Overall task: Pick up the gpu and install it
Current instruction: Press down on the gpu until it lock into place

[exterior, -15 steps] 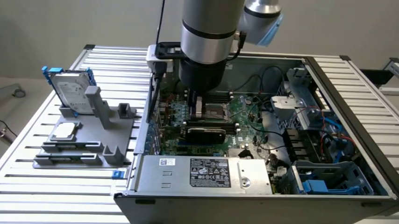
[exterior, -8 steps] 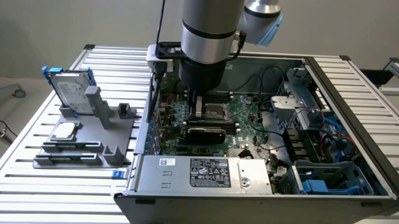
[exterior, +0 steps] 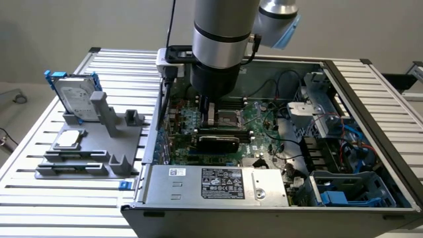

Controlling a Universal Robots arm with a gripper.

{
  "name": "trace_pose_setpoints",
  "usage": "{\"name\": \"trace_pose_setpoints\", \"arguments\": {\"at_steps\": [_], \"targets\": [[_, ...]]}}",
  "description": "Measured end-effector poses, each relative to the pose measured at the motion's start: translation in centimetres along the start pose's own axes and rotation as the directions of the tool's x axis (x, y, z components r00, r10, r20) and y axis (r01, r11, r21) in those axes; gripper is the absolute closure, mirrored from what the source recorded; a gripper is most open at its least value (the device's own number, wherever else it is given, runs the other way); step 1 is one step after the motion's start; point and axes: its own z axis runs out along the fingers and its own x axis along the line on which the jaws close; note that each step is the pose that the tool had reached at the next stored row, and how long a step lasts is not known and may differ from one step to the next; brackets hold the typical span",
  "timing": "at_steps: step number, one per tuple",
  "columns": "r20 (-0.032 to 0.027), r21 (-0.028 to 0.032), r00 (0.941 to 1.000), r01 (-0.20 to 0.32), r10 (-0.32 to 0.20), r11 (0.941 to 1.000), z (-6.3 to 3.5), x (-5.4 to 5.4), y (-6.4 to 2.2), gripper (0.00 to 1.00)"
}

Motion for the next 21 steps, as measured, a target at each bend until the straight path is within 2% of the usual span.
{"name": "trace_pose_setpoints", "arguments": {"at_steps": [10,21], "targets": [[0.0003,0.0001,1.0000,0.000,0.000,1.0000,0.08,0.0,0.00,0.89],[-0.0002,0.0021,1.0000,0.000,0.000,1.0000,2.04,0.1,-0.04,0.89]]}}
